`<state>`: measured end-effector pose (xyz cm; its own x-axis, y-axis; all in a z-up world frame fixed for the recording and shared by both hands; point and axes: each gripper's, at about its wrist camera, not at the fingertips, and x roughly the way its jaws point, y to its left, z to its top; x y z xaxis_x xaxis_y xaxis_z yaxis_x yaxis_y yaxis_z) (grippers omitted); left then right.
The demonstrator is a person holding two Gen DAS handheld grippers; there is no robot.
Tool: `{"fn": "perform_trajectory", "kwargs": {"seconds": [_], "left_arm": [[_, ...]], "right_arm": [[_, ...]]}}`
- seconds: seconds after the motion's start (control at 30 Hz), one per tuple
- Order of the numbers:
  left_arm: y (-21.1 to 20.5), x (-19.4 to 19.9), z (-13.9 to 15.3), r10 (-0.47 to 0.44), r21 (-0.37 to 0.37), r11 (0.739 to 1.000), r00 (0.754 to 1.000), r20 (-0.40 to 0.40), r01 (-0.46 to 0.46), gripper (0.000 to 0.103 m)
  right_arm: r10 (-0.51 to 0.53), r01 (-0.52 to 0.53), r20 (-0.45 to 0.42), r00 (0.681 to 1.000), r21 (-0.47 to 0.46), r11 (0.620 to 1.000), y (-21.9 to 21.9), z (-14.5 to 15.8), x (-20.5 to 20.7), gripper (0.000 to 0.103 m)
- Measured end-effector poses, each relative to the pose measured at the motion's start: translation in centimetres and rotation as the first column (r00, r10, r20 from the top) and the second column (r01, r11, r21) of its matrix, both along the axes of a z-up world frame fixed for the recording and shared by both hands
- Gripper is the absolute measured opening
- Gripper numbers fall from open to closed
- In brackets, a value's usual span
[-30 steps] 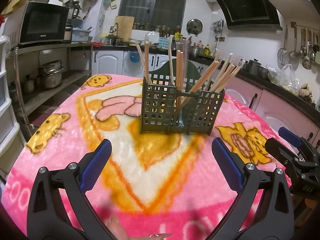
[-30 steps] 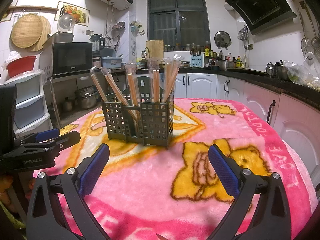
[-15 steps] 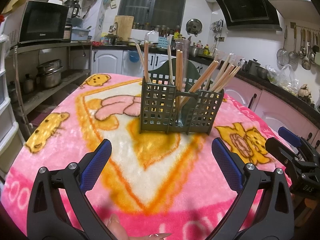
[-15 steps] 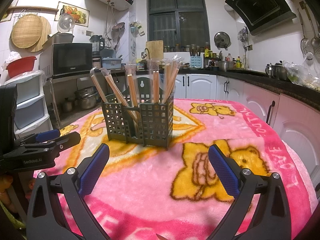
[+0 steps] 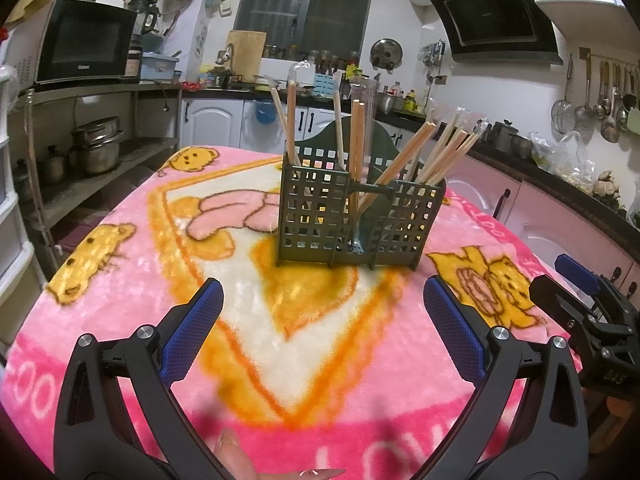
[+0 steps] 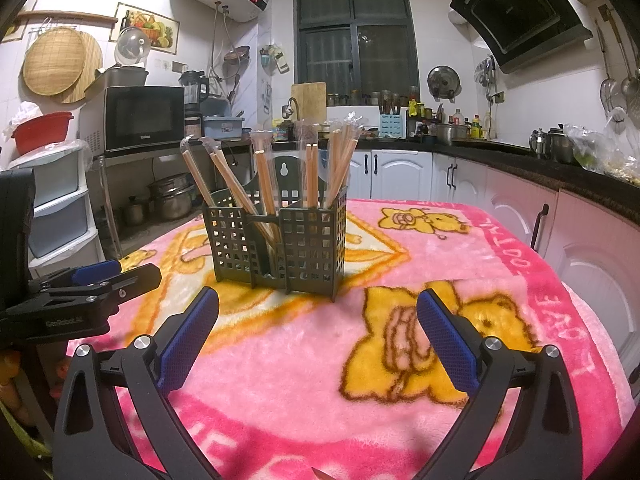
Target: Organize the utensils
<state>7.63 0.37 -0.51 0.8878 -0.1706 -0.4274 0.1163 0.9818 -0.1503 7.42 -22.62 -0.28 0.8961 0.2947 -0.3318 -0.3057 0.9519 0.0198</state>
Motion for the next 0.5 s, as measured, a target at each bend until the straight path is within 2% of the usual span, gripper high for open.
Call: {"fn": "perform_trajectory", "kwargs": {"seconds": [0.33, 0.43, 0.5], "left_arm": [[-0.1, -0.3, 0.5, 0.017, 0.002, 1.000, 1.000, 0.014, -0.017, 0.092], [0.6, 0.3, 1.0, 0.052, 0.002, 0.999, 0.999, -0.015, -0.052, 0.092], [1.8, 1.2, 1.5, 0.074, -0.004, 0.997, 0.996, -0.055, -0.074, 0.092]], "right_arm": [[-0.001, 0.001, -0.002, 1.000, 0.003, 1.000, -0.2, 0.0, 0.0, 0.096], [-0.030, 0.032, -0.055, 0.998, 0.022, 0.999, -1.6, 0.5, 1.3, 0.096], [-0.099, 0.101, -0.106, 0.989, 0.015, 0.995, -3.6, 1.0, 3.1, 0.096]]}}
